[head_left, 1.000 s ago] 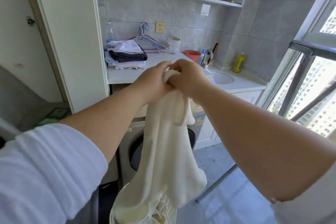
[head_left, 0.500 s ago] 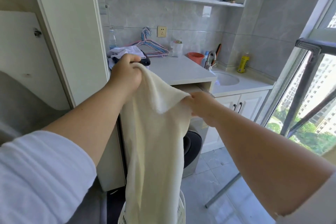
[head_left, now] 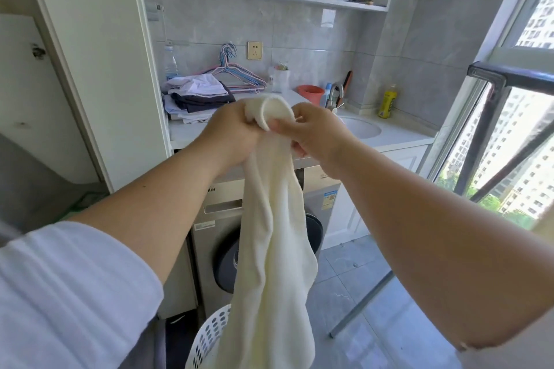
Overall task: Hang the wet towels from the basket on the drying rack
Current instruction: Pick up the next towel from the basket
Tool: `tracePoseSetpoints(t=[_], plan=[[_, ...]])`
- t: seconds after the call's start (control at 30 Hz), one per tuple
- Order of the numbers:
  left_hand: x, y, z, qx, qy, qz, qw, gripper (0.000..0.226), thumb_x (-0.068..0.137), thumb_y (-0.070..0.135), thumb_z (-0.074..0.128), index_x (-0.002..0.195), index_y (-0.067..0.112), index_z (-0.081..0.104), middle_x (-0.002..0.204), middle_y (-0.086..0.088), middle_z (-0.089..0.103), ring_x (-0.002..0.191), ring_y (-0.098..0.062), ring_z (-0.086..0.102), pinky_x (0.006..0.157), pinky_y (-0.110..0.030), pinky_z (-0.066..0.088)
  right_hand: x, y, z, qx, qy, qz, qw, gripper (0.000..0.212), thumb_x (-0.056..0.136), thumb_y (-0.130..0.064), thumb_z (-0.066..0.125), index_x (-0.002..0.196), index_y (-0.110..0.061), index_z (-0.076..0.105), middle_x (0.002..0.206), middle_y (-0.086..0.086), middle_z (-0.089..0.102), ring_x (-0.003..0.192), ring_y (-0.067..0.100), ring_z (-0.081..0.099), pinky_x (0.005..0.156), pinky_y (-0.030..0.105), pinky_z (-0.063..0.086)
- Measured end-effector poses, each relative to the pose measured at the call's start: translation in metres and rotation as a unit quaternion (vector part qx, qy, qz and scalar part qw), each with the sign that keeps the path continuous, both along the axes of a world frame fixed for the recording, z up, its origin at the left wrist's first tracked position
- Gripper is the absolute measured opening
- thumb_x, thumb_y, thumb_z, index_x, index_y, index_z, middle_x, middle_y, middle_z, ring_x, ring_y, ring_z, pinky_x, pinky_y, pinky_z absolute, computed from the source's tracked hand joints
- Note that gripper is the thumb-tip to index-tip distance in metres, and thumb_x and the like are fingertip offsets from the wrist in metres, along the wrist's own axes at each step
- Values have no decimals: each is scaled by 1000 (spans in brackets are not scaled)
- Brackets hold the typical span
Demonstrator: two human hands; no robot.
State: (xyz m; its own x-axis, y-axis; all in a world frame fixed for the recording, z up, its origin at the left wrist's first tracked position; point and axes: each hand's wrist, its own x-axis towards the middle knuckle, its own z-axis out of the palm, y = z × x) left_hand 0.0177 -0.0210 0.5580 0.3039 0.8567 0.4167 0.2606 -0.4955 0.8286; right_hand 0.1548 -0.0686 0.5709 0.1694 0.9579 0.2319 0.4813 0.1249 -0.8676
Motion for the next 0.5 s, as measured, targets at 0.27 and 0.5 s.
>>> tracePoseSetpoints(t=[0.27,0.5], plan=[[-1,0,25,15,-125,49,991,12,87,19,63,98,23,63,91,9,63,82,-6,59,68,-16,46,13,-3,-40,-160,-139,5,977,23,82,-25,68,102,-15,65,97,4,64,82,19,57,67,26,46],[-32,21,14,37,-98,258,960,28,90,28,56,114,13,61,110,-5,64,105,-21,58,76,-18,38,48,-3,-66,-264,-266,-60,925,39,83,-27,66,113,-2,62,107,13,64,99,29,60,82,33,47]])
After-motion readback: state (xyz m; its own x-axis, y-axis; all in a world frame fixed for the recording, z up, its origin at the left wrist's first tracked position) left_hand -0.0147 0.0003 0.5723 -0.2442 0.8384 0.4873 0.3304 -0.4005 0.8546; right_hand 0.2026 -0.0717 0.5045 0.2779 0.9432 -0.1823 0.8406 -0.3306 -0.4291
